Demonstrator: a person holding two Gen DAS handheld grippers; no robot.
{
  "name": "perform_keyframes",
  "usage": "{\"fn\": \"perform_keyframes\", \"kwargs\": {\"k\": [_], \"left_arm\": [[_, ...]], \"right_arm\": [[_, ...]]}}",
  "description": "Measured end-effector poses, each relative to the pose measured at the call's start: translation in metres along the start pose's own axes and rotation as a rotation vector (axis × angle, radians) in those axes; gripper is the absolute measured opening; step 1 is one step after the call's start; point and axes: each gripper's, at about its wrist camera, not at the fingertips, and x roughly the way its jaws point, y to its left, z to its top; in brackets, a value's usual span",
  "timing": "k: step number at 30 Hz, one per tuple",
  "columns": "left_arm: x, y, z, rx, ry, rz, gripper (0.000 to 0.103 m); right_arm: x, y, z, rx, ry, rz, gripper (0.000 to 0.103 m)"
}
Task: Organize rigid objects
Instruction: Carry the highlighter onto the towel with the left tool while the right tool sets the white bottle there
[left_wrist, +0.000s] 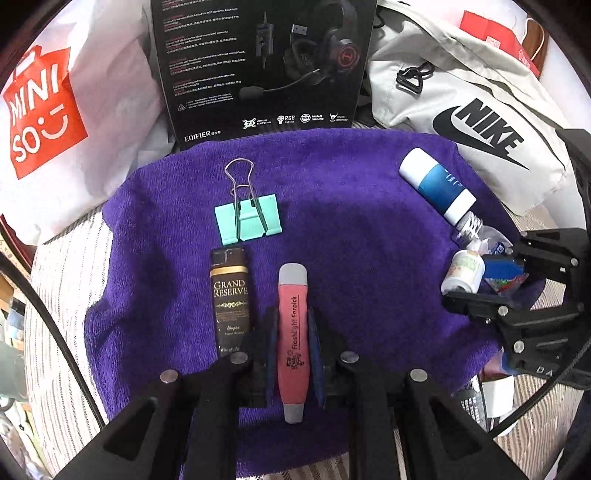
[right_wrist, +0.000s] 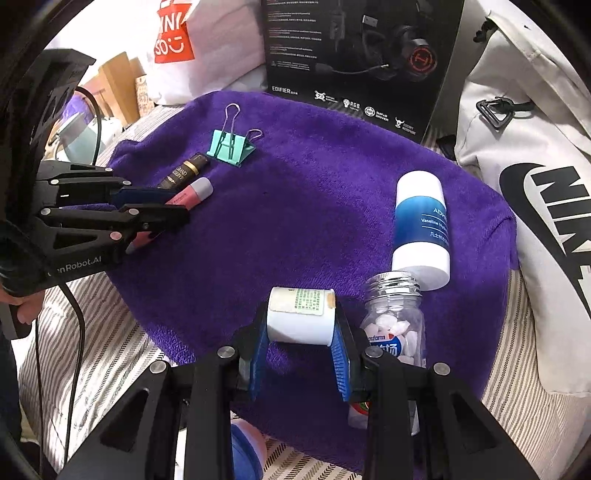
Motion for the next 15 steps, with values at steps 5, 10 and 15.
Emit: {"fn": "perform_keyframes", "kwargs": {"k": [5, 10, 15], "left_arm": [[-0.006, 0.008, -0.006, -0.048, -0.007, -0.055, 0.020], [-0.010, 0.007, -0.011, -0.071, 0.003, -0.062, 0.024], [-0.030, 0.000, -0.019, -0.068, -0.022, -0.058, 0.024]], "right_arm": [[-0.006, -0.007, -0.003, 0.013, 0.014, 0.043, 0.033], [-0.019, -0.015, -0.013, 0.057, 0.014, 0.051, 0.034], [-0.047, -0.016, -0.027, 0.082, -0.026, 0.015, 0.041]]}}
